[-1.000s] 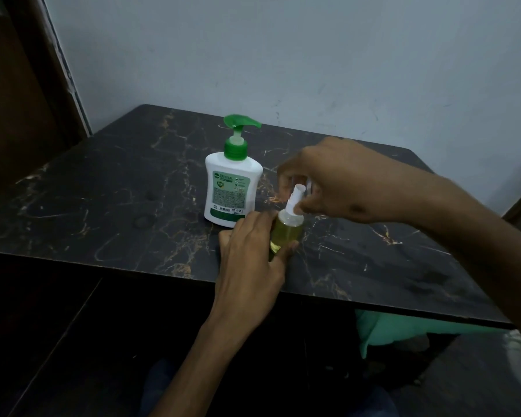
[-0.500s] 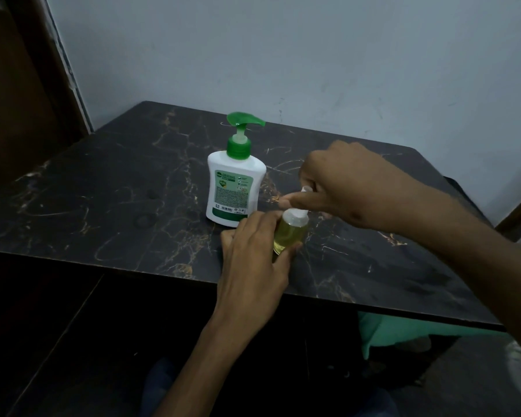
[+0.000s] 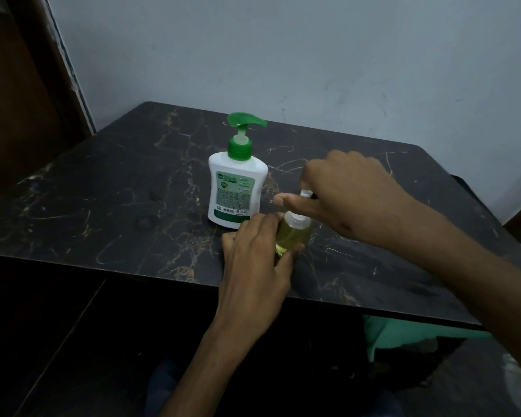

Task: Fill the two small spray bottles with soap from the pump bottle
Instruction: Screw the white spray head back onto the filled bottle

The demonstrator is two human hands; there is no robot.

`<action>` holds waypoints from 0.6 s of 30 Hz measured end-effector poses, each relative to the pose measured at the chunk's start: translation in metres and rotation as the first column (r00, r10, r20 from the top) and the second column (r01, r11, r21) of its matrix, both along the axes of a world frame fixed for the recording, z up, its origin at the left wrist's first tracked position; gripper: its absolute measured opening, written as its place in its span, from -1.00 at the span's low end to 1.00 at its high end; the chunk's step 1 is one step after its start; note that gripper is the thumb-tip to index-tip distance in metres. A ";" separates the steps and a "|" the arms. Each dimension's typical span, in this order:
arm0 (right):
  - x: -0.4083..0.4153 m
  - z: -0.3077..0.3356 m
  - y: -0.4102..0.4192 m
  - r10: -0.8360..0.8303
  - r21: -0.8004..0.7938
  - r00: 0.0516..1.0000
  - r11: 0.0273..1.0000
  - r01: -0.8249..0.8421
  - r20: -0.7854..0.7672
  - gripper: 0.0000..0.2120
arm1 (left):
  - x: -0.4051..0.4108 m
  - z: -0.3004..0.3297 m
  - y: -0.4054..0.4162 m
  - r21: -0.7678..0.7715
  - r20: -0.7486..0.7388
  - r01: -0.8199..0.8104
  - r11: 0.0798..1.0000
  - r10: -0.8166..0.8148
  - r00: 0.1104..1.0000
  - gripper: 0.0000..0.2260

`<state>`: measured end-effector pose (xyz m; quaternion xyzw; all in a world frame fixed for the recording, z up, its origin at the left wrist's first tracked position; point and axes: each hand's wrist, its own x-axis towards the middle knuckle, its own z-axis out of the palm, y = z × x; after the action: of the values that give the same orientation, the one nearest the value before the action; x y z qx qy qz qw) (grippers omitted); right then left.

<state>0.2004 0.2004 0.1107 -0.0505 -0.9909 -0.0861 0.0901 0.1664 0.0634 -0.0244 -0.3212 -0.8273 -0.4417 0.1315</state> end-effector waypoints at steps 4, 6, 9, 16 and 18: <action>0.002 -0.001 0.005 0.045 -0.054 0.999 0.998 -0.044 0.010 -0.44 | 0.000 0.000 0.000 -0.009 0.005 0.000 1.000 0.000 1.000 -0.67; 0.005 -0.004 0.009 0.101 -0.103 0.994 0.990 -0.097 0.040 -0.58 | 0.000 -0.001 0.000 -0.005 0.011 0.004 1.000 -0.004 1.000 -0.67; 0.012 -0.015 0.009 0.160 -0.222 0.987 0.963 -0.152 0.018 -0.79 | 0.000 -0.001 0.000 0.007 0.008 0.012 1.000 -0.012 1.000 -0.71; 0.033 -0.027 0.032 0.018 -0.326 0.991 0.943 -0.060 -0.132 -0.85 | -0.002 -0.002 0.001 -0.065 -0.026 0.045 0.997 -0.047 0.999 -0.52; 0.039 -0.024 0.044 -0.031 -0.313 0.995 0.950 0.000 -0.095 -0.79 | -0.003 -0.002 0.001 -0.065 -0.021 0.045 0.997 -0.047 0.999 -0.49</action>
<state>0.2397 0.2440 0.0872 -0.0761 -0.9859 0.0740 0.1292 0.1636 0.0647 -0.0268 -0.3492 -0.8319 -0.4141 0.1202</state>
